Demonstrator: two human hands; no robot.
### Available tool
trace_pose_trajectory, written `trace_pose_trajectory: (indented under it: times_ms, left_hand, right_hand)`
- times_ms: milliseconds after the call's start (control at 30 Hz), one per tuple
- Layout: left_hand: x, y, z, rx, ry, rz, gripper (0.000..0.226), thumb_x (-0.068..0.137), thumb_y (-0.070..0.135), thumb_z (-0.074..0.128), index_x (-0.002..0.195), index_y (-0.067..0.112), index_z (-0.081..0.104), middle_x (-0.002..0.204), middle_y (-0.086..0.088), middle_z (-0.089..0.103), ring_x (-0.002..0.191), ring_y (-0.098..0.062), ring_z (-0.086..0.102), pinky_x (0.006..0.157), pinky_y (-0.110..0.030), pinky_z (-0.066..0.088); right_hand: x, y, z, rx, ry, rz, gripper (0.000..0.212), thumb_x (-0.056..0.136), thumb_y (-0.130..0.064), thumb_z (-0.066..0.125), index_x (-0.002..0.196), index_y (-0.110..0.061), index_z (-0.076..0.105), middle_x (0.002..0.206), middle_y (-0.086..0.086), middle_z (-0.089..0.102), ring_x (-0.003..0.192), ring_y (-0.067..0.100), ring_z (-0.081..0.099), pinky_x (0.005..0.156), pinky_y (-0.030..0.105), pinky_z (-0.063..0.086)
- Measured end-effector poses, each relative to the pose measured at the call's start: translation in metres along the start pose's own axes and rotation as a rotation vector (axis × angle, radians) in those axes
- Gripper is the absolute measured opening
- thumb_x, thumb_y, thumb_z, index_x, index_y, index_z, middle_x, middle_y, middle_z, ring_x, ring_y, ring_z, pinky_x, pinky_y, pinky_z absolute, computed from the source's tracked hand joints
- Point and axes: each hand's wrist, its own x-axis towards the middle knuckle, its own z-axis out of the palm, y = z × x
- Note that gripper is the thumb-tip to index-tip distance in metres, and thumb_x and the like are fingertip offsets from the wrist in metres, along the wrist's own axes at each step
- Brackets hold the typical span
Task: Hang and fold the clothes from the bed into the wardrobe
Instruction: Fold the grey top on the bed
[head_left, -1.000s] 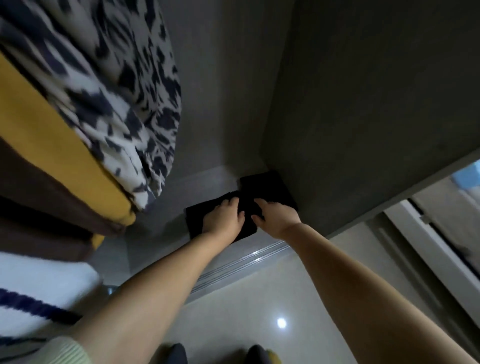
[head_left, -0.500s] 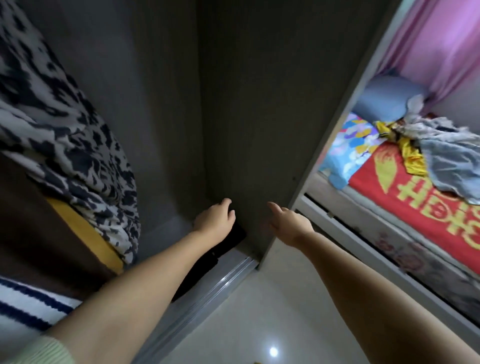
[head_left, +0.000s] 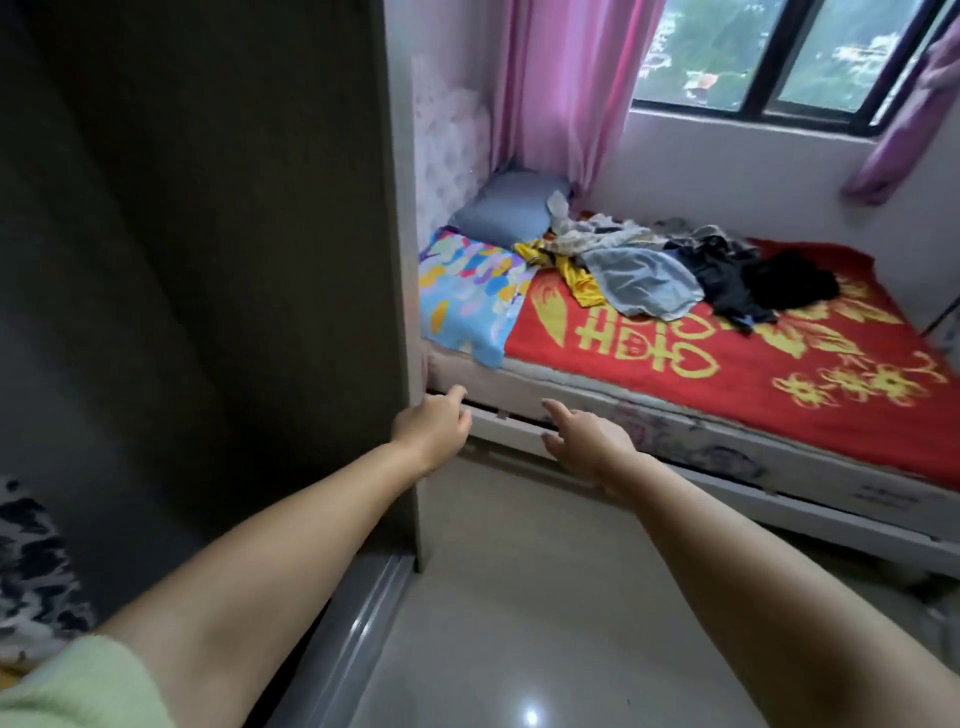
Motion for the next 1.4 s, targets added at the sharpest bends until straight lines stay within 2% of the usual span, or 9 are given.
trace_pose_trajectory:
  times_ms: [267,433,533,600,733,933,1100,1233,1400]
  left_hand:
    - [0.072,0.155,0.050,-0.001,-0.036,0.180,0.037,0.099,0.031,0.037,0.132,0.016,0.045,0.114,-0.017,0.064,0.104,-0.034,0.060,0.081,-0.039,0.047]
    - [0.113,0.251,0.093,-0.013,-0.067,0.263,0.035,0.101,0.032,0.035,0.131,0.016,0.043,0.097,-0.009,0.064,0.084,-0.029,0.060,0.067,-0.036,0.047]
    - [0.133,0.287,0.111,0.004,-0.094,0.281,0.034,0.101,0.031,0.035,0.129,0.015,0.043,0.087,-0.005,0.064,0.074,-0.025,0.059,0.061,-0.037,0.046]
    - [0.152,0.306,0.119,0.001,-0.105,0.287,0.034,0.101,0.030,0.035,0.129,0.014,0.044,0.087,-0.006,0.066,0.076,-0.026,0.061,0.065,-0.039,0.049]
    - [0.195,0.331,0.133,0.014,-0.125,0.307,0.035,0.101,0.030,0.035,0.130,0.012,0.045,0.096,-0.009,0.067,0.082,-0.027,0.063,0.071,-0.044,0.054]
    - [0.296,0.348,0.155,0.039,-0.160,0.324,0.038,0.101,0.033,0.035,0.133,0.014,0.045,0.109,-0.007,0.063,0.086,-0.024,0.061,0.064,-0.037,0.050]
    - [0.393,0.369,0.164,0.044,-0.192,0.396,0.035,0.101,0.033,0.035,0.129,0.015,0.047,0.100,-0.004,0.063,0.076,-0.022,0.059,0.051,-0.030,0.041]
    - [0.465,0.380,0.163,0.068,-0.185,0.414,0.031,0.101,0.030,0.034,0.120,0.013,0.050,0.100,-0.005,0.064,0.079,-0.024,0.061,0.060,-0.037,0.050]
    - [0.538,0.400,0.186,0.108,-0.202,0.422,0.031,0.101,0.032,0.035,0.118,0.012,0.052,0.098,-0.004,0.064,0.076,-0.024,0.061,0.059,-0.036,0.048]
  right_hand:
    - [-0.030,0.172,-0.027,0.001,-0.021,0.180,0.052,0.100,-0.038,0.035,0.149,-0.029,0.020,0.122,0.008,0.060,0.096,0.028,0.061,0.066,0.037,0.048]
    - [-0.046,0.283,-0.043,0.019,-0.049,0.308,0.052,0.102,-0.038,0.035,0.149,-0.025,0.019,0.113,0.008,0.063,0.090,0.028,0.062,0.070,0.041,0.054]
    - [-0.049,0.330,-0.047,0.032,-0.077,0.348,0.052,0.102,-0.036,0.034,0.150,-0.023,0.018,0.102,0.006,0.061,0.076,0.024,0.057,0.051,0.033,0.041]
    - [-0.045,0.355,-0.049,0.057,-0.073,0.373,0.051,0.102,-0.035,0.034,0.150,-0.023,0.019,0.095,0.004,0.058,0.069,0.021,0.053,0.047,0.031,0.036]
    - [-0.021,0.394,-0.047,0.072,-0.059,0.394,0.047,0.102,-0.035,0.035,0.147,-0.020,0.026,0.095,0.004,0.061,0.074,0.023,0.058,0.053,0.034,0.041]
    - [0.062,0.441,-0.056,0.075,-0.065,0.402,0.048,0.102,-0.037,0.035,0.147,-0.020,0.027,0.106,0.005,0.061,0.082,0.023,0.058,0.058,0.034,0.044]
    - [0.139,0.483,-0.075,0.092,-0.078,0.453,0.047,0.103,-0.034,0.034,0.147,-0.018,0.028,0.110,0.009,0.061,0.085,0.025,0.060,0.063,0.037,0.048]
    - [0.201,0.508,-0.087,0.115,-0.047,0.468,0.046,0.103,-0.034,0.033,0.145,-0.019,0.029,0.106,0.008,0.061,0.077,0.024,0.057,0.054,0.033,0.042]
    - [0.261,0.553,-0.084,0.136,-0.051,0.461,0.046,0.103,-0.035,0.034,0.146,-0.021,0.028,0.103,0.005,0.063,0.076,0.023,0.059,0.053,0.032,0.044]
